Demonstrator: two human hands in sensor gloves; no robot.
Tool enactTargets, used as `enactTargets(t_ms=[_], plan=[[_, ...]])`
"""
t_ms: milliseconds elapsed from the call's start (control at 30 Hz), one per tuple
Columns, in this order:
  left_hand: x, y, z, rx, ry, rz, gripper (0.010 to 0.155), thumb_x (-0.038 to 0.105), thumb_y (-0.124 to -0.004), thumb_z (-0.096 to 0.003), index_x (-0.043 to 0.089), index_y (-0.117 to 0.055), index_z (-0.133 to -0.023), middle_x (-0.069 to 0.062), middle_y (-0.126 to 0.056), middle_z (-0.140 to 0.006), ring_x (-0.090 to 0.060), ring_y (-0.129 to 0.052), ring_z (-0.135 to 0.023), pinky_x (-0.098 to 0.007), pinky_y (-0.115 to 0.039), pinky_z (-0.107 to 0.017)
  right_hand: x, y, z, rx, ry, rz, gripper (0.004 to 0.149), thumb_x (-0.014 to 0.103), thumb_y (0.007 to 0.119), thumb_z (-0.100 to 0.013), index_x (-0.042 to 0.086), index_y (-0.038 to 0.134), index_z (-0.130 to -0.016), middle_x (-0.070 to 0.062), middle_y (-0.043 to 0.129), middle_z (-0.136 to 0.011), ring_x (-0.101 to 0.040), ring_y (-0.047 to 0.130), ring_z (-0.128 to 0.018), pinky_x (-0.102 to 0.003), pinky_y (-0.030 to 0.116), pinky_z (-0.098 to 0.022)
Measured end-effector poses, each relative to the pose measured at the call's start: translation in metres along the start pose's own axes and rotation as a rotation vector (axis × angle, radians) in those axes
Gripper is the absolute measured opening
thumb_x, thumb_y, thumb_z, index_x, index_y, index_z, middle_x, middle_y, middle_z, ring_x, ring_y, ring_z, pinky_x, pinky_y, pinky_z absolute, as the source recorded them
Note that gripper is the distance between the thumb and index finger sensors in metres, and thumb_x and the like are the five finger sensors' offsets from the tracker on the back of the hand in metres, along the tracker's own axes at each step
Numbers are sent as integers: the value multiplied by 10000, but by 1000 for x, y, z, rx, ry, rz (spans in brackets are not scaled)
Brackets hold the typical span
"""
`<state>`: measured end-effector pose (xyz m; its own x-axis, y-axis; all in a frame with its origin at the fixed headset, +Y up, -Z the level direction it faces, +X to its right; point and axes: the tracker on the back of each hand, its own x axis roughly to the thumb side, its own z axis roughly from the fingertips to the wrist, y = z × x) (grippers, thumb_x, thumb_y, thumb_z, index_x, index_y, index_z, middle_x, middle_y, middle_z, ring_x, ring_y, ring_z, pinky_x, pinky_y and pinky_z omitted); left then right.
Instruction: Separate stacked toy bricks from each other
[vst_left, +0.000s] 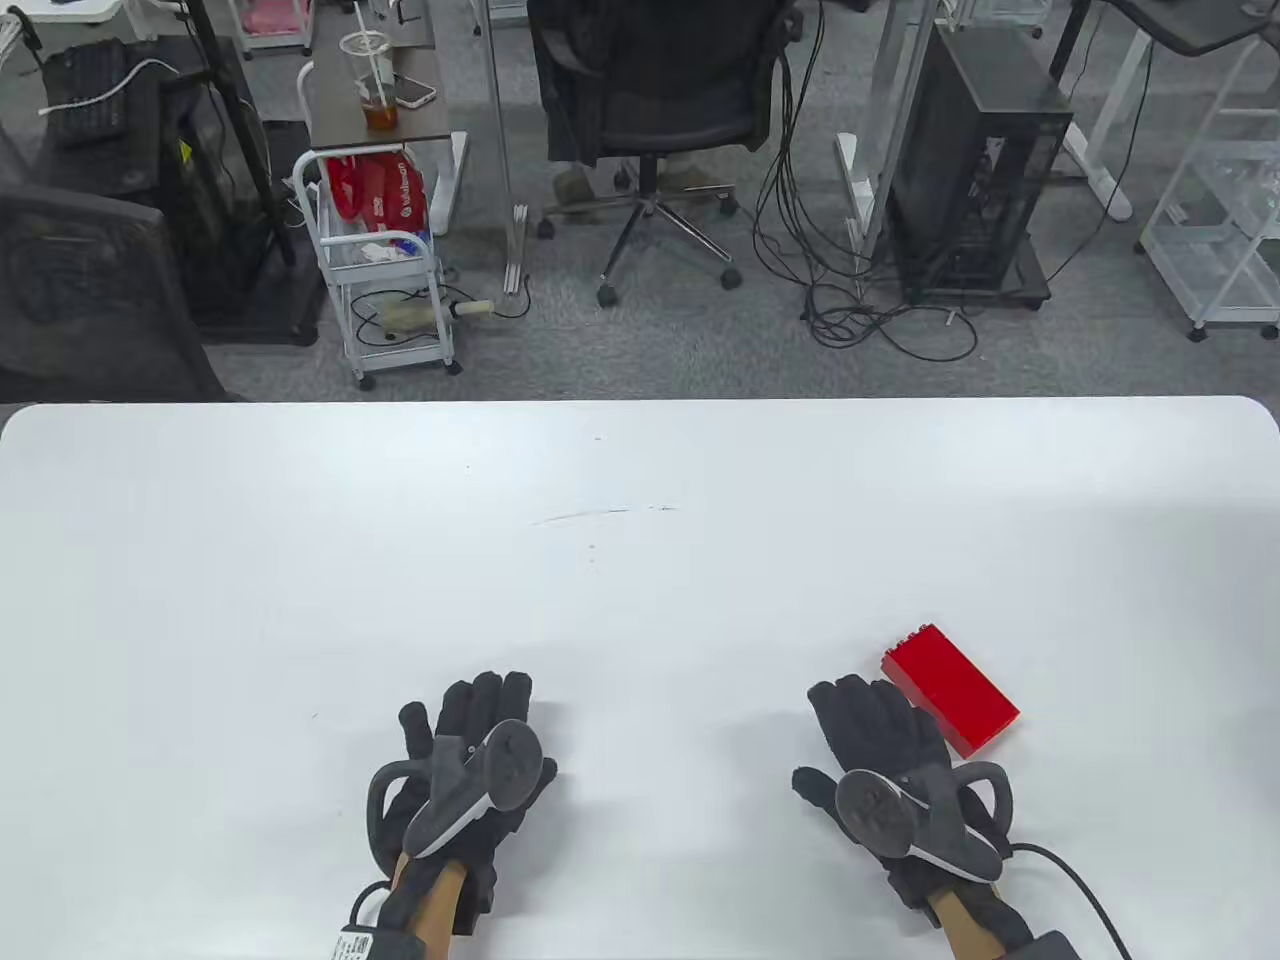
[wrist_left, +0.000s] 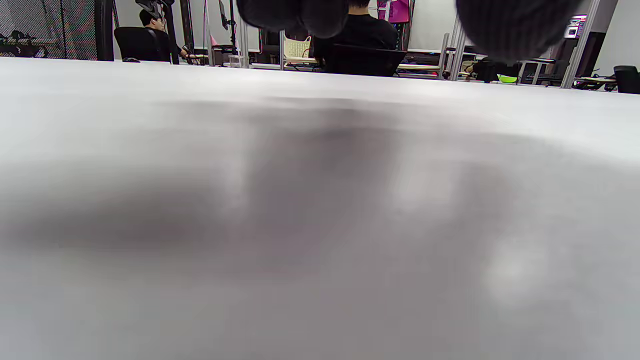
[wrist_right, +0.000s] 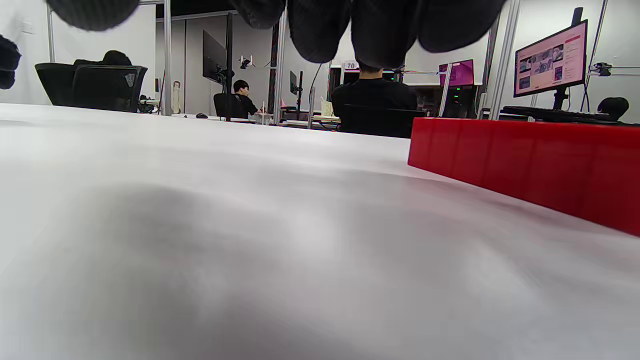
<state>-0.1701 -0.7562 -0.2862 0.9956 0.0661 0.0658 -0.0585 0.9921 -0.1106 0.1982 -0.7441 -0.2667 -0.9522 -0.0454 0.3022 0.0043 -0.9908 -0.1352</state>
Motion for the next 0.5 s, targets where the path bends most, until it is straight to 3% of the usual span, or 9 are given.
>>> enactTargets(t_ms=[500], plan=[[0, 0, -2, 3, -19, 9, 892, 654, -630, -455, 323, -209, -1167, -53, -378, -1272, -357, -442, -1191, -676, -320, -808, 1, 1, -1, 11, -7, 18, 808, 649, 564, -495, 210, 375, -1147, -173, 519, -1194, -521, 631, -1060, -669, 591, -694]])
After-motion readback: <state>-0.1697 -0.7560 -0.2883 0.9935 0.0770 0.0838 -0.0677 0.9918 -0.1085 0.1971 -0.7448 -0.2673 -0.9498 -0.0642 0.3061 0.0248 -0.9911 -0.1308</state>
